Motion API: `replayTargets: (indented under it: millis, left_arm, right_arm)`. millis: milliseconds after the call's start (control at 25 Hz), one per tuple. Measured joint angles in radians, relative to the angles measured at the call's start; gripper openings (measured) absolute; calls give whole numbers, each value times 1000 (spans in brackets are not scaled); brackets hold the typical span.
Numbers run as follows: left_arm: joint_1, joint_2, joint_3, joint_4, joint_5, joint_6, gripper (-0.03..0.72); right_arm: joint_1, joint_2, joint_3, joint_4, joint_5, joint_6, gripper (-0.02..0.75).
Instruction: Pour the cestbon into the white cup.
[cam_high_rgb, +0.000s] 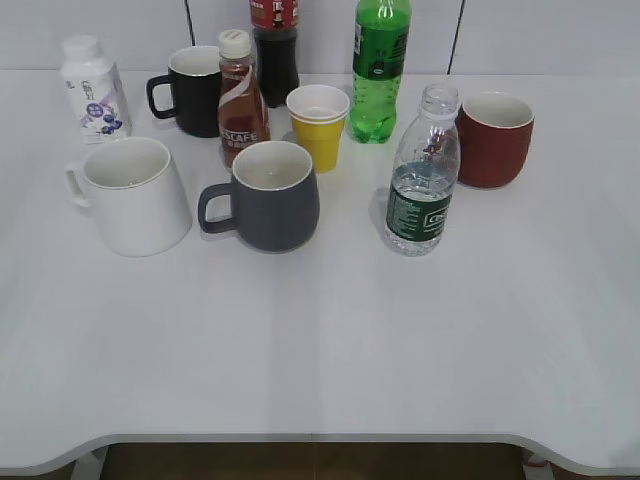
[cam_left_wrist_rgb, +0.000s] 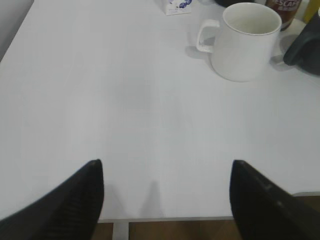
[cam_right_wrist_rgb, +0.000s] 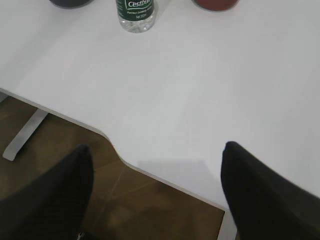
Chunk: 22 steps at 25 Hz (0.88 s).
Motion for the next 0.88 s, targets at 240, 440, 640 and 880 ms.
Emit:
replayTargets:
  millis: [240, 440, 640, 880]
  left_arm:
    - [1, 0, 0, 0, 0, 0, 550]
    - [1, -1, 0, 0, 0, 0, 496]
    - [1, -51, 0, 0, 0, 0, 447]
    - [2, -93, 2, 0, 1, 0, 430]
  right_arm:
    - [-234, -1, 2, 3, -1, -1, 593]
    - [-487, -1, 2, 3, -1, -1, 593]
    - [-575, -41, 3, 3, -2, -1, 591]
    - [-591, -115, 3, 5, -1, -1, 590]
